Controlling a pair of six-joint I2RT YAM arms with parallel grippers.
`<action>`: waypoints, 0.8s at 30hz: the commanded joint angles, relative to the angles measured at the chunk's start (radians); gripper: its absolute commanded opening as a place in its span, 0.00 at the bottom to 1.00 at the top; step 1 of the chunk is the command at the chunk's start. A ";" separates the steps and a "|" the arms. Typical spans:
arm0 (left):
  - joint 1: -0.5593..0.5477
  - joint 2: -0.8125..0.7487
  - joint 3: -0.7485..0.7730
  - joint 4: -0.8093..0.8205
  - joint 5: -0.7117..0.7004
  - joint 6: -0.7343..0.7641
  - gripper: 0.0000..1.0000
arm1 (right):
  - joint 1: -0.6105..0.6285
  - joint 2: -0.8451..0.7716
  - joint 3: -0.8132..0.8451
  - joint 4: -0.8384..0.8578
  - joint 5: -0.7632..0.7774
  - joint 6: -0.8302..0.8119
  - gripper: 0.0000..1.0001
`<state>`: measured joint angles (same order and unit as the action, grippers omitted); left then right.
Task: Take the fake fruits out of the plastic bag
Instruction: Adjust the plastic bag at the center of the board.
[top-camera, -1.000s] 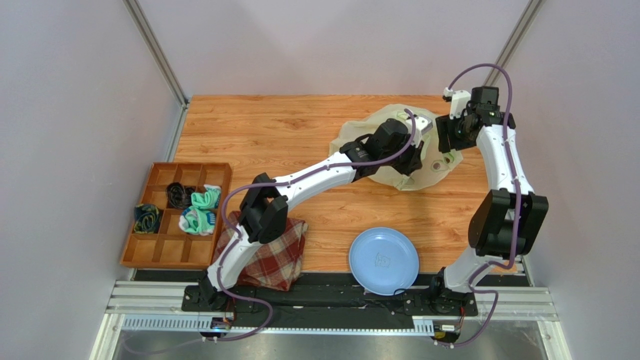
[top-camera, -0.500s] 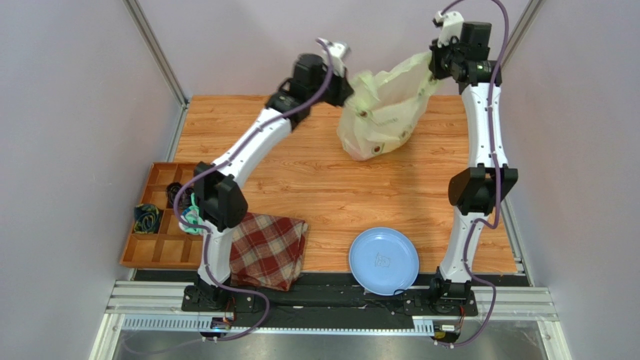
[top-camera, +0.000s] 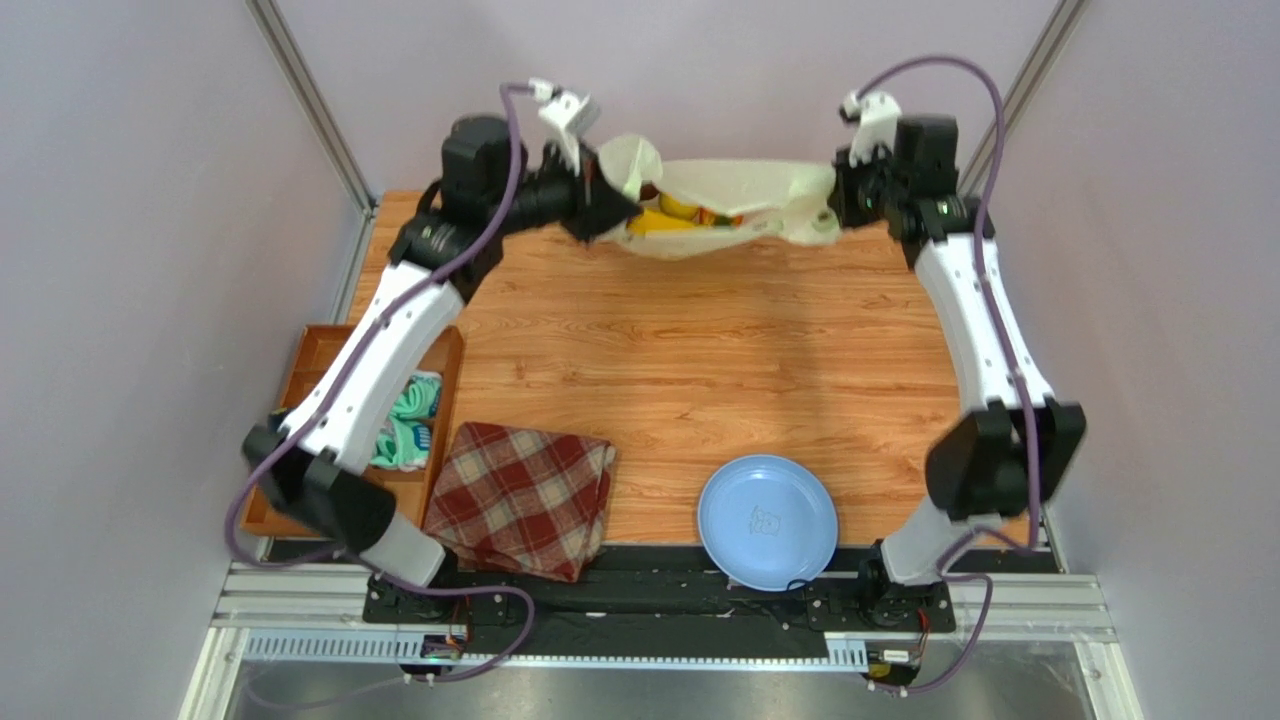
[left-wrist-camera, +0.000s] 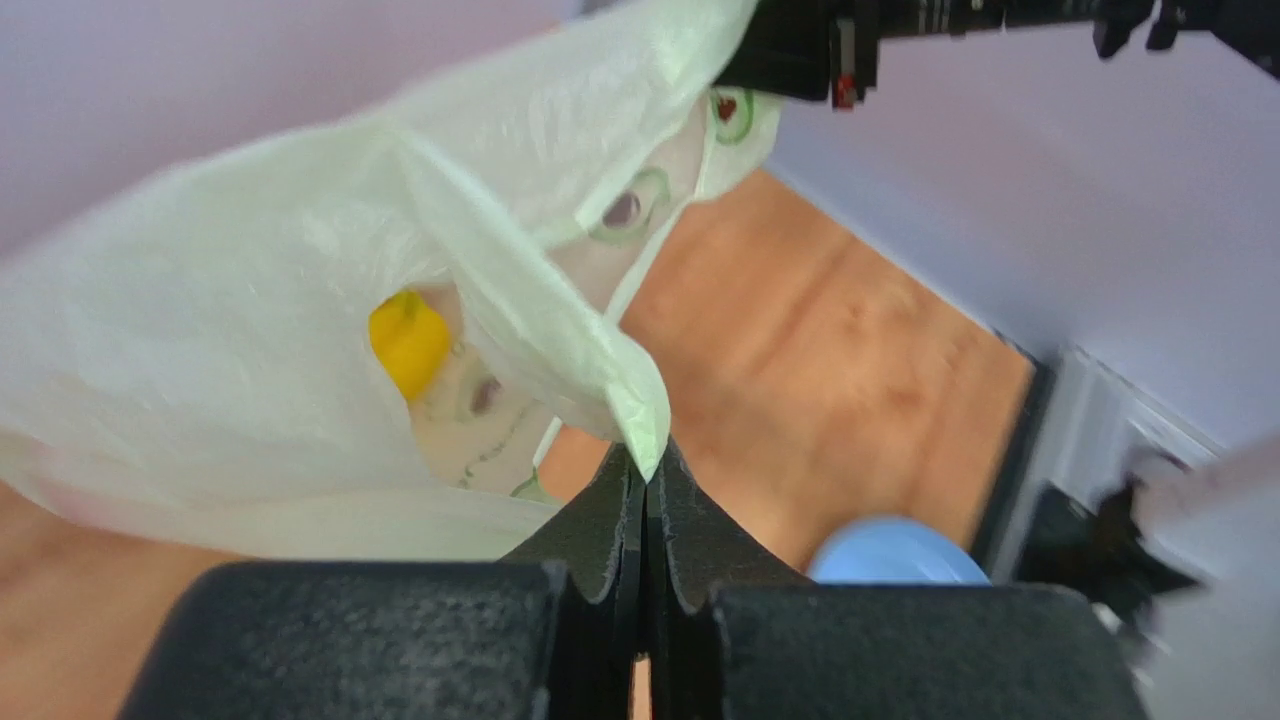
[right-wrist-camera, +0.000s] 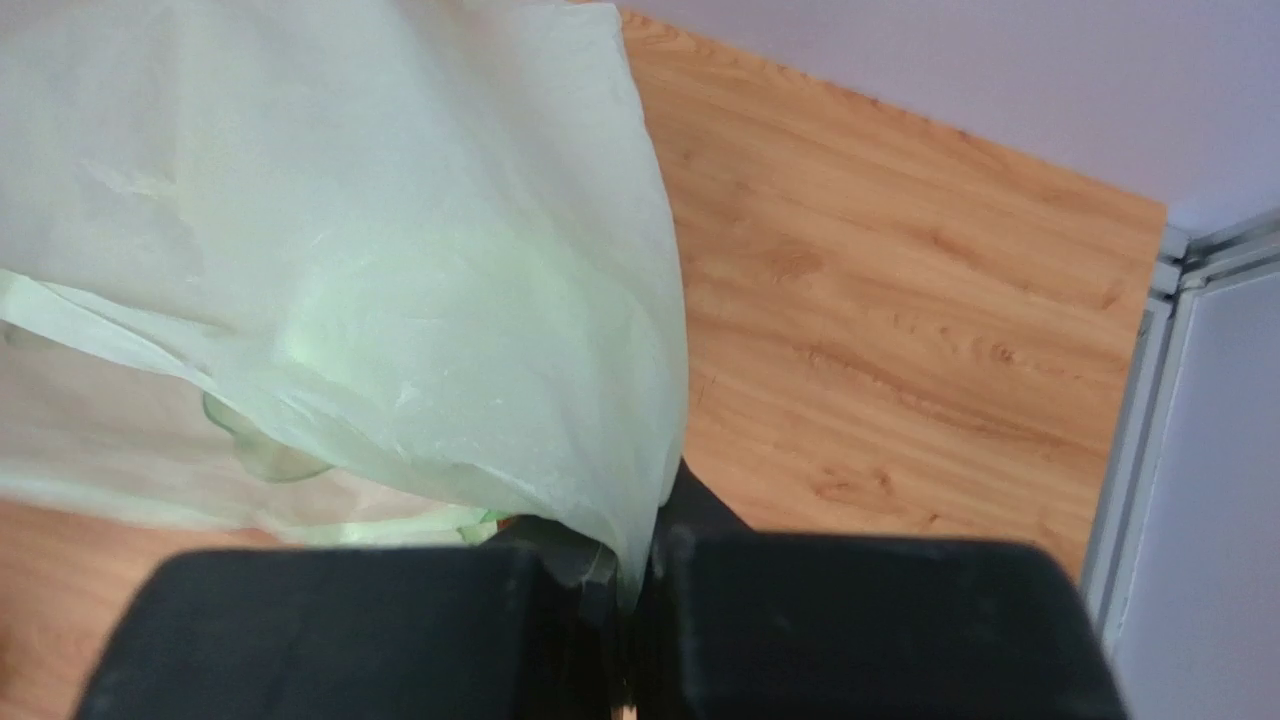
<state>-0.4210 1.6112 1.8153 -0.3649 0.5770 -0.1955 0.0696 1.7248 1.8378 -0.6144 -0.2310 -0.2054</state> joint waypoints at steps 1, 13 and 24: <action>0.002 -0.236 -0.442 -0.074 0.069 -0.064 0.00 | 0.024 -0.316 -0.470 0.045 0.043 -0.104 0.00; -0.005 -0.225 -0.636 0.031 0.052 -0.085 0.01 | 0.148 -0.189 -0.108 -0.439 -0.160 -0.207 0.79; 0.022 -0.172 -0.562 -0.028 -0.166 -0.177 0.00 | 0.466 -0.282 -0.277 -0.351 -0.270 -0.399 0.51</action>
<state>-0.4183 1.4448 1.2377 -0.3851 0.4957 -0.3107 0.5289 1.4101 1.6344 -0.9726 -0.4377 -0.5213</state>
